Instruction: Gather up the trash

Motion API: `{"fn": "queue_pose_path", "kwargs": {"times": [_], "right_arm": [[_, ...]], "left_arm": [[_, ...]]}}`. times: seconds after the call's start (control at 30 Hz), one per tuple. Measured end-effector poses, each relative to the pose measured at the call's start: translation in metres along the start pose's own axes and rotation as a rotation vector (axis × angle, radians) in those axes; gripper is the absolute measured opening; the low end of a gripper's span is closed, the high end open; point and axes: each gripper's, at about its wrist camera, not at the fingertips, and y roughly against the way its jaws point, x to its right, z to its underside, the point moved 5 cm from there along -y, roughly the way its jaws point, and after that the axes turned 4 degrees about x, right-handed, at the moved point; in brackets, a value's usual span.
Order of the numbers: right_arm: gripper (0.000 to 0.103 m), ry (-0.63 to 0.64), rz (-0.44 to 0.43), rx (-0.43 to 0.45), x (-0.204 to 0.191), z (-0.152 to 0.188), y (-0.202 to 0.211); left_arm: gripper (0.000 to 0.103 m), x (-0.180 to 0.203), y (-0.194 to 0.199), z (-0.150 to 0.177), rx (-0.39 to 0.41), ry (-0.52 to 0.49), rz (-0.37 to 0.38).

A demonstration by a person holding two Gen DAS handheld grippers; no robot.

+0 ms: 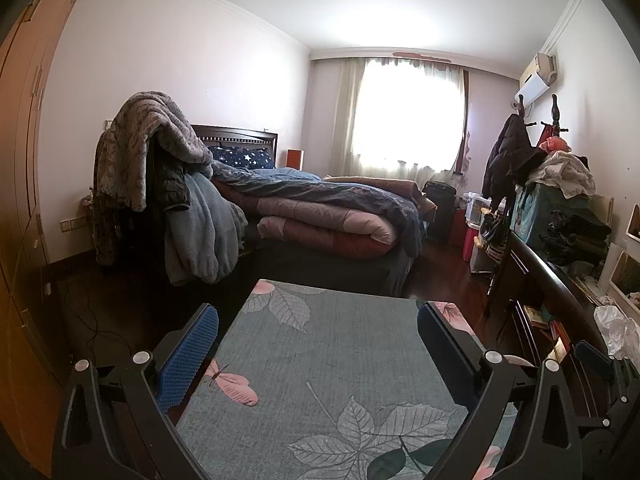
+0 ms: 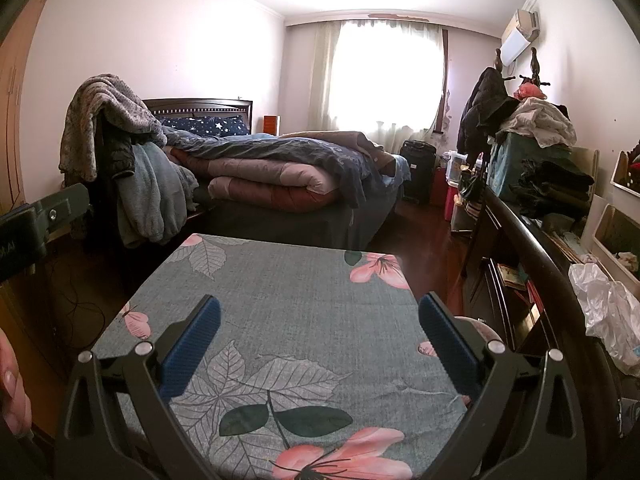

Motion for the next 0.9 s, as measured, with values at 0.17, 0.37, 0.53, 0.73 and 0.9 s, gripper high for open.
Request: {"fn": "queue_pose_path", "kwargs": {"times": [0.17,0.37,0.53,0.73,0.9], "right_arm": [[0.1,0.001,-0.001,-0.001,-0.0004,0.0005,-0.0002],[0.1,0.004,-0.003,-0.003,-0.0011,0.0,0.0015],[0.1,0.006,-0.002,-0.004,-0.001,-0.0001,0.0017],[0.1,0.001,-0.002,-0.004,0.0015,0.0008,0.0014],[0.1,0.003,-0.001,-0.005,0.0034,0.0016,0.0023]], "left_arm": [[0.099,0.0005,0.0005,0.0006,0.002,0.0,-0.001],[0.099,0.0009,0.0023,-0.0009,0.003,0.003,0.003],[0.099,0.0029,0.0014,-0.0047,0.003,0.011,-0.001],[0.099,0.0042,-0.0021,-0.0037,-0.014,0.026,0.004],[0.099,0.0077,-0.0062,-0.0038,-0.012,0.013,0.004]]}}
